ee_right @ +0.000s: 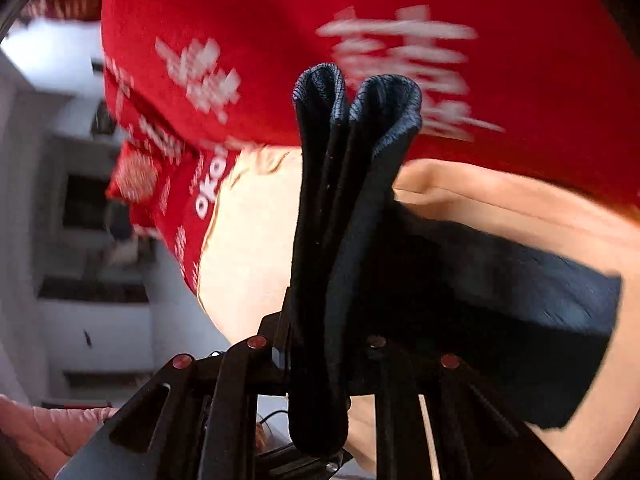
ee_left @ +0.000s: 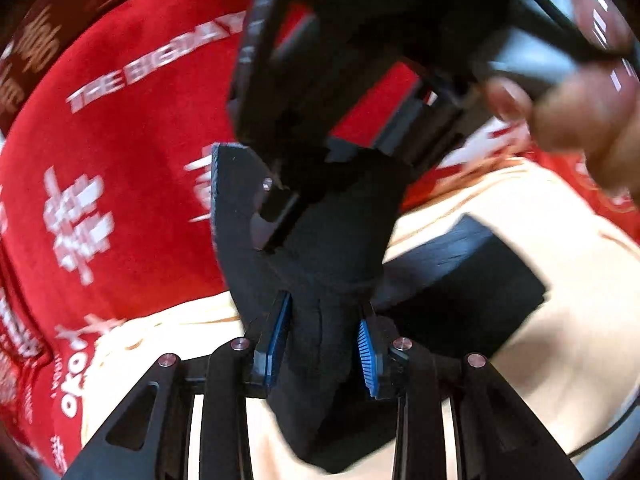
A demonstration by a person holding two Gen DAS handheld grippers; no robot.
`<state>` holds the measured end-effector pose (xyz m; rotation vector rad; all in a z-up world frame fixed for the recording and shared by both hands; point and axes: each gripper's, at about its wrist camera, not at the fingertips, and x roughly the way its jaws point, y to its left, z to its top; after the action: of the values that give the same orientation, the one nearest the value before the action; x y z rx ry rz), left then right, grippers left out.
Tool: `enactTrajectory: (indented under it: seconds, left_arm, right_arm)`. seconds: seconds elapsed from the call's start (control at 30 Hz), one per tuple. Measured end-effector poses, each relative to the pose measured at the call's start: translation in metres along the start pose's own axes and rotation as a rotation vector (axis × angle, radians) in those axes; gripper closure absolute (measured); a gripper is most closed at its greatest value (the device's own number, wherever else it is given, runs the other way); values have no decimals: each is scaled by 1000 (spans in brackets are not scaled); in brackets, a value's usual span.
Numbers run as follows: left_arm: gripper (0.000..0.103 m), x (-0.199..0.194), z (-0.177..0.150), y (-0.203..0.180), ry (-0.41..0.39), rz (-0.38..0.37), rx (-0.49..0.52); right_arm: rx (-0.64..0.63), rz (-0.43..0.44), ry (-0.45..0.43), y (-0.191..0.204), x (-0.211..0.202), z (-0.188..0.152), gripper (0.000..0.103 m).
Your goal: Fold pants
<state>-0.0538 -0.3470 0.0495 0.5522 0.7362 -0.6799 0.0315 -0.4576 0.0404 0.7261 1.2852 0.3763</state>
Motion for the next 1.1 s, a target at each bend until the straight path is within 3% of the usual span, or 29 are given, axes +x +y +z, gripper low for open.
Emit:
enactTrajectory:
  seconds: [0.2,0.33,0.5,0.57,0.6,0.67,0.87,1.0,1.1]
  left_arm:
    - [70,13,15,-89,29,-78,112]
    - [70,37,9,-135,94,-100,180]
    - [70,62,-8,-164,184,-94,221]
    - [66,66,-14,-166,207,-80,244]
    - [51,67,-16,-168,215,-77,254]
    - [39,65,-20,-161,228,-79,238]
    - [39,53,-23,-130,286,-99,193]
    - [39,46,-20,-96,315,-100,80]
    - [39,48,-21,-62,377,-109,-61]
  right_arm:
    - [151,34,-84,-94,-40,-46,85]
    - [220,18,-91,-142,-36,-66,85]
    - [274,6,-74,-179,-15,-82,82]
    - [290,20,-75,-186,-5,-85,80]
    - [287,15,-78,-189,-3,-87,79]
    - [290,18,-82,-194,0,-89,78]
    - [269,-42,-96,-184,-2,-88,78]
    - [244,-128,-107,-180,-6,-93,75]
    - [218,-204,-121,-171,-5,-93,73]
